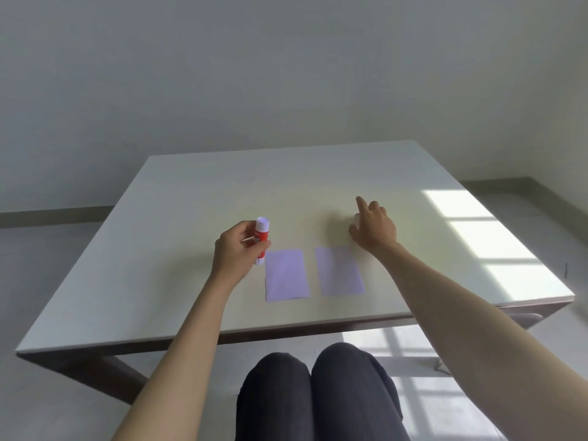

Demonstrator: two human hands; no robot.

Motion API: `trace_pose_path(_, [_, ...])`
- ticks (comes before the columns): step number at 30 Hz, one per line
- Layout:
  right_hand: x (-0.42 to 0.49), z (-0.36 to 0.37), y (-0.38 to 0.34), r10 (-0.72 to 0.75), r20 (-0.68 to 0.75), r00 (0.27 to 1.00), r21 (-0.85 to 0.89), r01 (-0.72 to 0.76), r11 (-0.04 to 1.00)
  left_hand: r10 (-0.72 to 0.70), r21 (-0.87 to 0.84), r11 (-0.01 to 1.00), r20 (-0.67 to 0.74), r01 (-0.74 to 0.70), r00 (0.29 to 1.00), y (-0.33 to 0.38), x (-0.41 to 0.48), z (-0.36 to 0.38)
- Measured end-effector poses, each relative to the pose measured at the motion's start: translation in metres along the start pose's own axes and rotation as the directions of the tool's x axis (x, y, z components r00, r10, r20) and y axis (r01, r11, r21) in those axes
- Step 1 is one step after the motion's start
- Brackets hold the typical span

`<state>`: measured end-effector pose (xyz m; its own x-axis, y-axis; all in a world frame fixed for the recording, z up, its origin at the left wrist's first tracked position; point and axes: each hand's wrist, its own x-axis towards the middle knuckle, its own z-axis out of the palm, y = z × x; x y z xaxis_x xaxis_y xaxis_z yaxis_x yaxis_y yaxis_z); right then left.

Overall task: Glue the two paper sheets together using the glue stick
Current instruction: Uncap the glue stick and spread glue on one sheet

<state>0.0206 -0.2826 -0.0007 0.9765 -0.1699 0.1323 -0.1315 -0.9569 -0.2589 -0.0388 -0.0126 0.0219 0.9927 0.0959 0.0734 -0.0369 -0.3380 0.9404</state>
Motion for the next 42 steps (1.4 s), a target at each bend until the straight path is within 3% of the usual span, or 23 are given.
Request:
trace_pose_path(2, [-0.009,-0.009,-0.008,-0.018,-0.093,0.996,-0.008,0.018,1.000,-0.017,-0.014,1.000,-0.071,0.016,0.997,0.002,0.001,0.005])
trace_pose_path(4, [-0.025,-0.016,-0.028,-0.091,-0.218,0.972,0.192,0.134,0.972,-0.041,-0.123,0.992,-0.120,0.026,0.992,0.007,0.002,0.014])
trace_pose_path(6, [-0.047,-0.023,-0.055,-0.162,-0.192,0.968,0.550,0.243,0.799,-0.101,-0.309,0.950,-0.148,0.051,0.984,0.017,0.003,0.026])
trace_pose_path(8, [-0.071,-0.026,-0.078,-0.232,-0.062,0.971,0.789,0.190,0.585,-0.153,-0.473,0.879,-0.164,0.058,0.975,0.026,0.003,0.037])
trace_pose_path(13, [-0.092,-0.026,-0.093,-0.093,0.019,0.995,0.958,0.009,0.286,-0.207,-0.714,0.697,-0.115,0.064,0.972,0.041,-0.005,0.045])
trace_pose_path(15, [-0.095,-0.029,-0.091,-0.110,0.053,0.992,0.983,-0.032,0.182,-0.213,-0.755,0.653,-0.103,0.063,0.971,0.046,-0.009,0.047])
trace_pose_path(19, [-0.098,-0.035,-0.089,-0.100,0.063,0.993,0.993,-0.052,0.107,-0.212,-0.794,0.606,-0.091,0.058,0.973,0.054,-0.013,0.052])
trace_pose_path(22, [-0.099,-0.040,-0.095,0.009,0.294,0.956,0.956,-0.294,0.018,-0.152,-0.771,0.633,-0.048,0.060,0.987,0.058,-0.017,0.058])
trace_pose_path(24, [-0.099,-0.041,-0.099,0.090,0.372,0.924,0.923,-0.378,0.074,-0.098,-0.750,0.660,-0.026,0.046,0.995,0.061,-0.021,0.060])
trace_pose_path(26, [-0.100,-0.040,-0.097,0.073,0.313,0.947,0.934,-0.321,0.157,-0.091,-0.741,0.671,-0.052,0.023,0.994,0.062,-0.022,0.059])
trace_pose_path(28, [-0.102,-0.038,-0.092,-0.033,0.228,0.973,0.962,-0.220,0.161,-0.093,-0.694,0.719,-0.112,-0.011,0.989,0.060,-0.020,0.055])
trace_pose_path(31, [-0.102,-0.038,-0.086,-0.179,0.166,0.970,0.986,-0.168,0.004,-0.081,-0.675,0.737,-0.127,-0.026,0.989,0.059,-0.018,0.052])
trace_pose_path(34, [-0.100,-0.042,-0.087,-0.203,0.371,0.906,0.910,-0.399,-0.115,-0.060,-0.683,0.730,-0.096,-0.022,0.994,0.059,-0.019,0.052])
trace_pose_path(36, [-0.098,-0.047,-0.089,-0.145,0.524,0.839,0.839,-0.538,-0.082,-0.040,-0.695,0.718,-0.075,-0.023,0.996,0.057,-0.019,0.053])
trace_pose_path(39, [-0.100,-0.045,-0.087,-0.131,0.421,0.898,0.907,-0.415,0.070,-0.037,-0.719,0.694,-0.076,-0.029,0.996,0.055,-0.018,0.051])
trace_pose_path(42, [-0.102,-0.041,-0.084,-0.216,0.256,0.942,0.959,-0.275,-0.065,-0.047,-0.733,0.680,-0.064,-0.015,0.997,0.053,-0.018,0.051])
